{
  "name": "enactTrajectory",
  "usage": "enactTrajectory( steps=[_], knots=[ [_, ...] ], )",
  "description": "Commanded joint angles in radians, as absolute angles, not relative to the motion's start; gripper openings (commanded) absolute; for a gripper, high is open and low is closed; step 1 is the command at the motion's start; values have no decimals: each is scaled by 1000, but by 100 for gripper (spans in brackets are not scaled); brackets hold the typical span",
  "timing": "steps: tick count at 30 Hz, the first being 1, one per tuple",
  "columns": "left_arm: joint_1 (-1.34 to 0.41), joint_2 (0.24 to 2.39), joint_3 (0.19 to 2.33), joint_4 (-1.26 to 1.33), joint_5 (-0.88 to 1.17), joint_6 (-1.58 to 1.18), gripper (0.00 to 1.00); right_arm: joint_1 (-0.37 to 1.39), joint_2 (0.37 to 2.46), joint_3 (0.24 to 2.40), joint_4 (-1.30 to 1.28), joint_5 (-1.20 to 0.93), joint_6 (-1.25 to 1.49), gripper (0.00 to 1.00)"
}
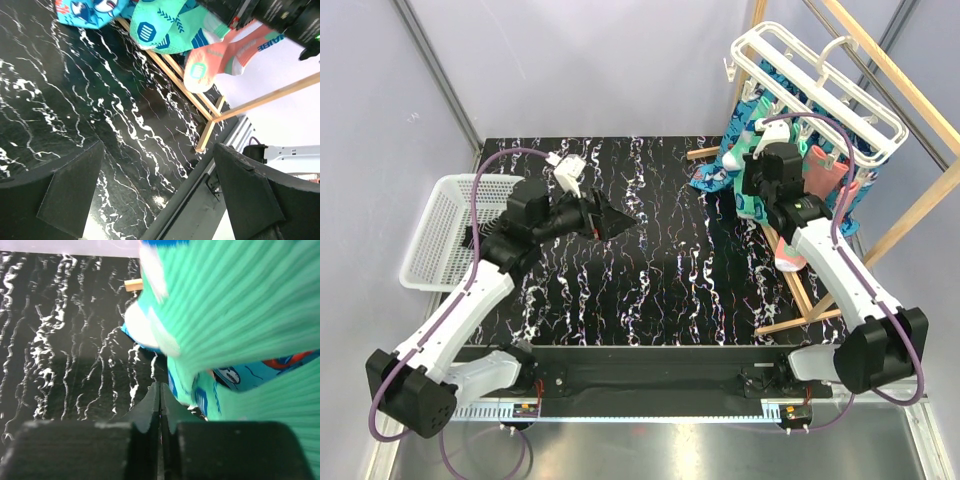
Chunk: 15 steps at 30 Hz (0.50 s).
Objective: Remove the socks clipped to the hanger
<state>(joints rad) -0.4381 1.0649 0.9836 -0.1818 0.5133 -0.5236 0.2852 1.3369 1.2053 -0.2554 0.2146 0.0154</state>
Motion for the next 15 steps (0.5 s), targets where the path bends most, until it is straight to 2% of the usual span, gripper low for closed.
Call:
enactTrajectory(
  steps=[1,7,8,11,12,15],
  knots=[
    [-471,1081,1037,-109,517,-528,96,284,1289,1233,-244,152,17,0],
    [-512,1178,1058,-31,486,-520,96,284,1246,1305,-375,80,133,0],
    [-517,1199,1063,22,489,-525,96,284,1244,1322,-406,74,152,3],
    [-544,1285,1089,134,489,-540,96,285,1235,1396,-532,26,208,14],
    [-555,1305,1097,162,489,-549,96,285,1226,1410,-555,11,222,28],
    [-577,1377,1130,268,466,-600,95,284,1186,1431,-594,-87,268,47]
  ],
)
